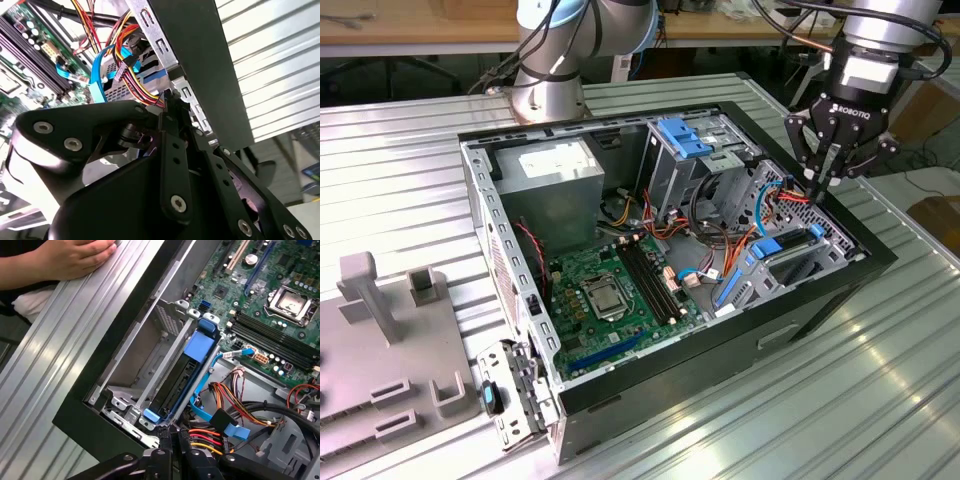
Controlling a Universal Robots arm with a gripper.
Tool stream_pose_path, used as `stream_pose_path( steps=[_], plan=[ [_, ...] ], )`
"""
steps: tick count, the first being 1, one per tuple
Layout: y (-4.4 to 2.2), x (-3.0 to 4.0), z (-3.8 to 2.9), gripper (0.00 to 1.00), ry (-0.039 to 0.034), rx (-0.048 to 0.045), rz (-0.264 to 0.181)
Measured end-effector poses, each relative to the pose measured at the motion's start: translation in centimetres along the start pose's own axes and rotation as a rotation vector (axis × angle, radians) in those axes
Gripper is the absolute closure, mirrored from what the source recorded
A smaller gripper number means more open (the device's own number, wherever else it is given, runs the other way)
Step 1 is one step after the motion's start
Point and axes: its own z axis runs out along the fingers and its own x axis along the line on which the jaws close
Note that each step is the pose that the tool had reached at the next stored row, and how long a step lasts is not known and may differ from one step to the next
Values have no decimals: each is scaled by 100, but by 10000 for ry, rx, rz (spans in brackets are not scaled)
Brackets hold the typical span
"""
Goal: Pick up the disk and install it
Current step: 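Insert the first disk wire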
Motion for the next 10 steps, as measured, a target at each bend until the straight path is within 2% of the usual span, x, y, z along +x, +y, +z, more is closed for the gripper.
stream_pose_path(
  steps=[3,7,10],
  plan=[
    [-1,-1,4,83,-82,-101,504],
    [-1,-2,10,83,-158,-197,979],
    [7,-7,11,83,-154,-174,1078]
  ],
)
